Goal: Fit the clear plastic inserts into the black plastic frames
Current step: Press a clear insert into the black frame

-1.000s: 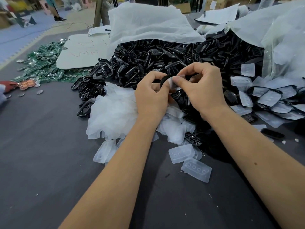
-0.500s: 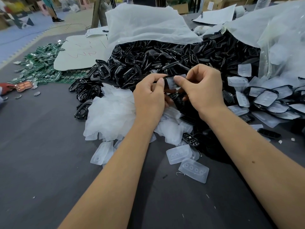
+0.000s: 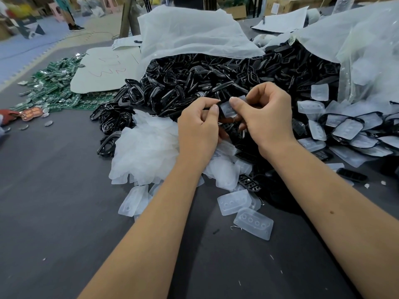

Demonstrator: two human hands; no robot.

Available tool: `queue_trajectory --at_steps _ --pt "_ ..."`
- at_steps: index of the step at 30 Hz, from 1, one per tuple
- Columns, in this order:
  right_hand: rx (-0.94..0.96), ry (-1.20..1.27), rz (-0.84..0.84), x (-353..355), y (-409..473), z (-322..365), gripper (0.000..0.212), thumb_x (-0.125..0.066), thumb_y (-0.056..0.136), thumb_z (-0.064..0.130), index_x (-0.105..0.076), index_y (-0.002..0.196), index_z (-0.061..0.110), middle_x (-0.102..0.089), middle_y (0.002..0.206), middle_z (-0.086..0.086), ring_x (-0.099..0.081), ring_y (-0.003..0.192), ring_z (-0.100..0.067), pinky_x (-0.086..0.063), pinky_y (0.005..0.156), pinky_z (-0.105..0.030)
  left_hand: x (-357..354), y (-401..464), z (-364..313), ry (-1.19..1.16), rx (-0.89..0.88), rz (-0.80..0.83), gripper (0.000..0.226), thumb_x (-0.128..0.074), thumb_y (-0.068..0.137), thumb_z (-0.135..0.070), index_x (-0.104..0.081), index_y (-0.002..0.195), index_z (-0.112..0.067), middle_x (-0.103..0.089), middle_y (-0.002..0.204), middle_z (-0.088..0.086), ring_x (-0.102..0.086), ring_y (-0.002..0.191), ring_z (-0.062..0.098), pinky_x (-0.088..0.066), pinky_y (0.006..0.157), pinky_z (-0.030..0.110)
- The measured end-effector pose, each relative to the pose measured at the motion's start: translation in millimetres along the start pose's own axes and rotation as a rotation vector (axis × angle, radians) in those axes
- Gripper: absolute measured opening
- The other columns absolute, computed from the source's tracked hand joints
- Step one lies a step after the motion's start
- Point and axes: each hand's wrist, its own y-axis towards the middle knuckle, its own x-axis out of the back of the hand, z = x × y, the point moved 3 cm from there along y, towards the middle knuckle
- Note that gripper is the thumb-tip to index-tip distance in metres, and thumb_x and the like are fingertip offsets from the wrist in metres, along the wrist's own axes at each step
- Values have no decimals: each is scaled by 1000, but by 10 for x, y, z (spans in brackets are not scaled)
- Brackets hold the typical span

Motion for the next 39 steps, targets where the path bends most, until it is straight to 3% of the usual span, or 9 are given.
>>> queue_trajectory --at_steps 4,9,12,16,23,31,36,39 --pt "-2 69 35 -1 9 16 29 -85 85 16 -59 97 11 -70 78 -9 -65 49 -14 -53 48 -25 -9 -10 0 3 12 15 10 -66 101 -18 -69 92 -15 -74 68 8 -67 53 24 -53 54 37" --pt "-6 79 23 -15 15 -12 20 -83 87 15 -63 86 11 -70 72 -3 -73 59 -21 -57 54 -30 5 1 19 -26 56 -20 15 -62 103 -14 -68 90 -9 -73 67 11 -70 56 36 -52 52 38" --pt "-29 59 46 -21 14 -24 17 -83 86 15 -68 79 11 -72 67 -1 -74 60 -23 -58 56 -30 9 -6 21 -72 79 -12 18 -58 105 -13 -66 90 -6 -73 68 15 -68 50 33 -46 43 27" --pt "-48 14 27 -16 0 -6 18 -85 84 22 -71 75 16 -73 67 0 -73 59 -23 -55 50 -26 -1 -3 25 -91 84 15 20 -55 106 -14 -65 92 -5 -73 75 21 -68 49 32 -45 41 26" --pt "-88 9 -1 -28 -15 8 23 -81 88 21 -66 73 12 -73 68 -8 -74 59 -30 -56 50 -31 -2 -9 20 -88 40 16 19 -56 106 -14 -65 91 -9 -71 67 17 -67 45 26 -43 39 25" --pt "-103 40 -2 -20 -27 35 26 -80 88 14 -63 69 13 -65 65 -5 -65 53 -17 -53 48 -24 -13 -26 15 -91 12 17 17 -57 106 -14 -63 90 -13 -66 55 0 -66 43 22 -42 38 21" --pt "-123 100 5 -18 -29 48 26 -78 88 7 -60 70 13 -60 66 -4 -62 55 -13 -53 48 -23 -15 -20 16 -73 -4 26 18 -56 106 -14 -61 90 -14 -68 61 5 -65 44 27 -43 39 23" --pt "-158 165 23 -16 -30 51 16 -77 88 4 -64 84 13 -63 74 -3 -64 63 -12 -53 49 -23 -12 -9 20 -67 -7 19 19 -53 107 -14 -60 90 -15 -68 68 15 -63 46 31 -43 40 25"
